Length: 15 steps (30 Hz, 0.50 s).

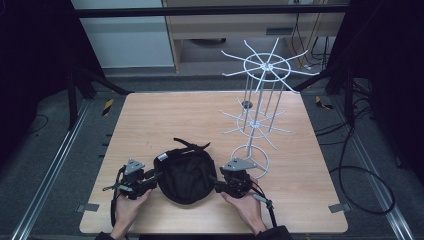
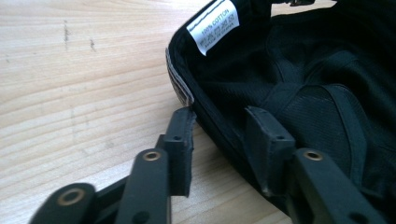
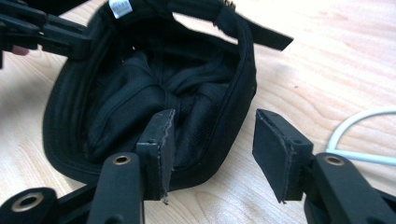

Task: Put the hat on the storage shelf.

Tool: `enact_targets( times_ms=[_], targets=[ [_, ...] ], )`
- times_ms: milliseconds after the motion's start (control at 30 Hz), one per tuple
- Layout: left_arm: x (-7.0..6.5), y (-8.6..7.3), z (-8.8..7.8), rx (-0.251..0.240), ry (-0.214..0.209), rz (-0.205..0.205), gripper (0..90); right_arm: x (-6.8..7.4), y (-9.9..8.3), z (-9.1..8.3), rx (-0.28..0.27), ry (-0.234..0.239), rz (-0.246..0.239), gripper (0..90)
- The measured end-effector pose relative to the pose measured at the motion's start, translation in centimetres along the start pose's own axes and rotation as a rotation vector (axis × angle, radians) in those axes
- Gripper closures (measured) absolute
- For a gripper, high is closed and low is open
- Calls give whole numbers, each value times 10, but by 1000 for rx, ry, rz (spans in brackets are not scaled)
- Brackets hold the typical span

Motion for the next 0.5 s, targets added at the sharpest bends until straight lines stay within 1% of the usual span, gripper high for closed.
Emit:
enact_targets(
  times_ms=[33, 100, 233, 300, 367, 433, 467, 500],
  targets=[
    [0, 0, 1, 6, -2, -2, 651, -1, -1, 4, 15, -7, 1, 508],
    [0, -1, 2, 11, 2, -4, 665, -1, -2, 8, 25, -11, -1, 522],
    [-1, -1, 3, 21, 3, -4, 691, -1, -3, 15, 49, -4, 14, 573],
    [-2, -2, 4, 28, 5, 0, 700, -1, -4, 18, 63, 3, 22, 627],
    [-3, -2, 4, 32, 8, 3, 710, -1, -4, 19, 68, -2, 18, 711],
    [-4, -2, 5, 36, 2, 6, 718, 0, -4, 19, 67, 6, 23, 791],
    [-4, -2, 5, 39, -2, 7, 723, 0, -4, 18, 61, 4, 24, 817],
    [-5, -2, 5, 42, -5, 9, 728, 1, -3, 16, 55, 4, 26, 824]
  ],
)
Point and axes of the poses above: each handheld gripper's, and its own axes: z roughly forward along the jaws, y roughly out of its top, x roughly to its left, the point moved 1 cm from there along z, roughly forward along the jaws, and after that the axes turned 13 degrees about x, right-handed, at the moved point
